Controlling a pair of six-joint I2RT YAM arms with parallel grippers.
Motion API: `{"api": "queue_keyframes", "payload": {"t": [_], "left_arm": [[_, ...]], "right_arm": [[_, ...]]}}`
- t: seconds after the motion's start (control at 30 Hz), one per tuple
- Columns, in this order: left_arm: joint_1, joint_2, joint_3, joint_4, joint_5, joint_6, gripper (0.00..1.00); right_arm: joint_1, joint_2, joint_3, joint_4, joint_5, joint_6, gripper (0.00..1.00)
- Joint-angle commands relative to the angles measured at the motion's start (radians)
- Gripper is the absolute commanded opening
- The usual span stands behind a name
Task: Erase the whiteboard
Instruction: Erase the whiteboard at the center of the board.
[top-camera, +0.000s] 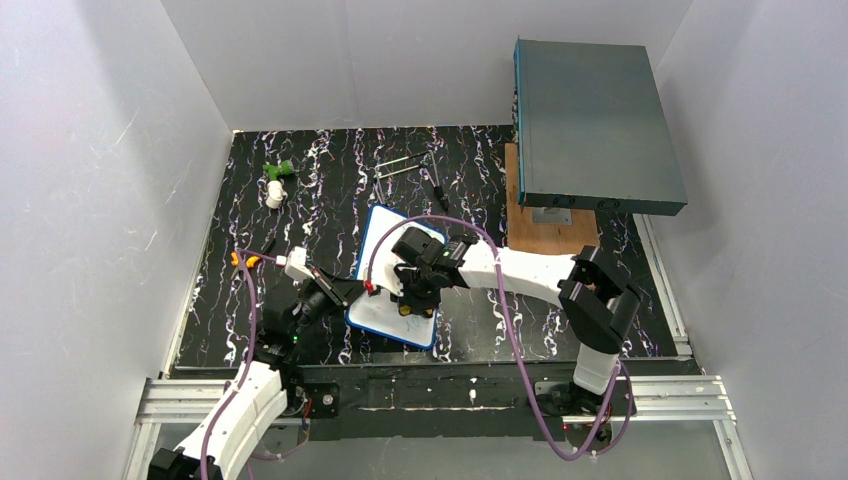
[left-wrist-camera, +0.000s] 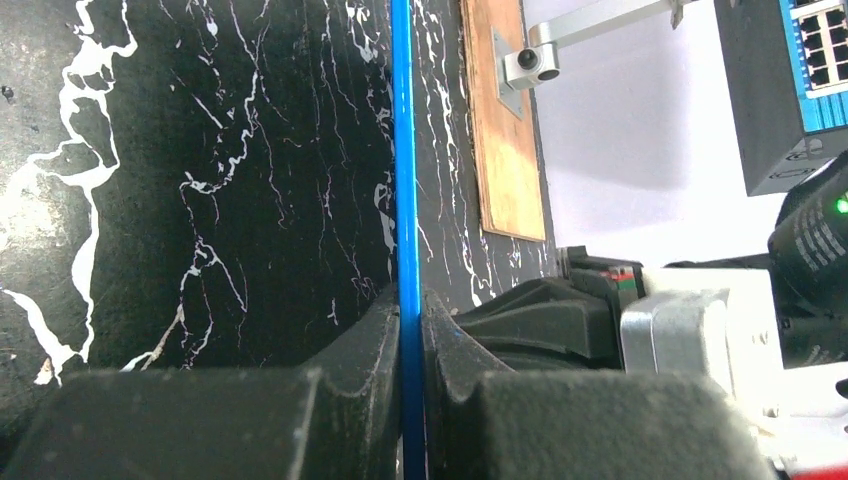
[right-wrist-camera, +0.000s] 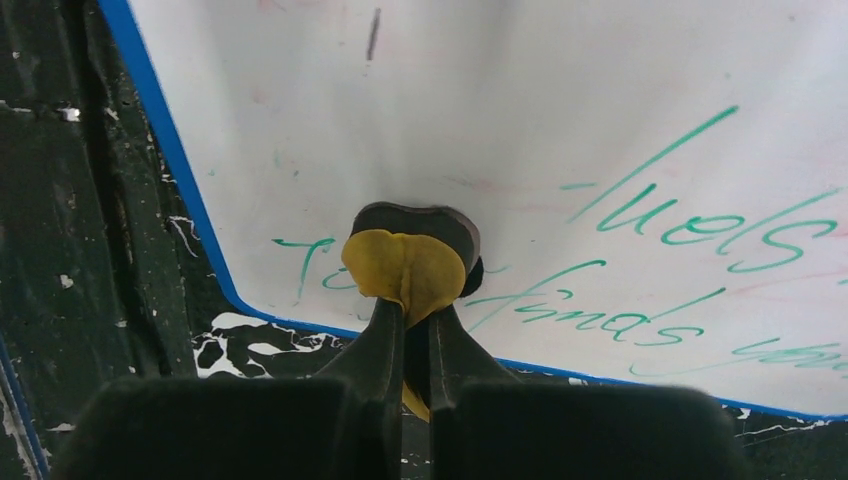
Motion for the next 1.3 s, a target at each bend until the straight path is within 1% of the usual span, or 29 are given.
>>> {"api": "queue_keyframes", "payload": {"t": [0.0,0.13,0.27,0.33,0.5,0.67,0.73,0.97,1.07,1.13,1.27], "left_arm": [[-0.008,-0.016,0.056,0.050,0.057,0.011,0.00],[-0.008,-0.012,0.063,0.035,0.062,0.016,0.00],[-0.008,-0.027,0.063,0.020,0.064,0.023,0.00],[-0.008,-0.034,0.066,0.009,0.070,0.030,0.00],[-0.007,-0.038,0.072,-0.007,0.094,0.041,0.00],[-0.008,0.006,0.077,0.008,0.121,0.046,0.00],[-0.008,0.026,0.080,0.020,0.130,0.045,0.00],[-0.008,0.051,0.087,0.026,0.143,0.046,0.00],[-0.008,0.050,0.085,0.021,0.144,0.048,0.00],[-0.009,0.050,0.088,0.019,0.144,0.046,0.00],[-0.007,0.043,0.089,0.012,0.142,0.045,0.00]], "right_arm": [[0.056,-0.015,-0.010,-0.012,-0.058,-0.050,0.01],[0.097,-0.030,-0.014,-0.060,-0.123,-0.104,0.01],[0.097,-0.020,-0.014,-0.036,-0.076,-0.090,0.01],[0.072,-0.016,-0.008,0.003,-0.022,-0.042,0.01],[-0.042,-0.032,0.009,0.100,0.069,0.103,0.01],[-0.088,-0.052,-0.010,0.150,0.117,0.148,0.01],[-0.089,-0.045,-0.008,0.149,0.100,0.154,0.01],[-0.047,-0.061,0.003,0.105,-0.074,0.140,0.01],[-0.037,-0.064,0.012,0.108,-0.093,0.160,0.01],[-0.038,-0.059,0.014,0.133,-0.055,0.189,0.01],[-0.060,-0.043,0.018,0.185,0.076,0.259,0.01]]}}
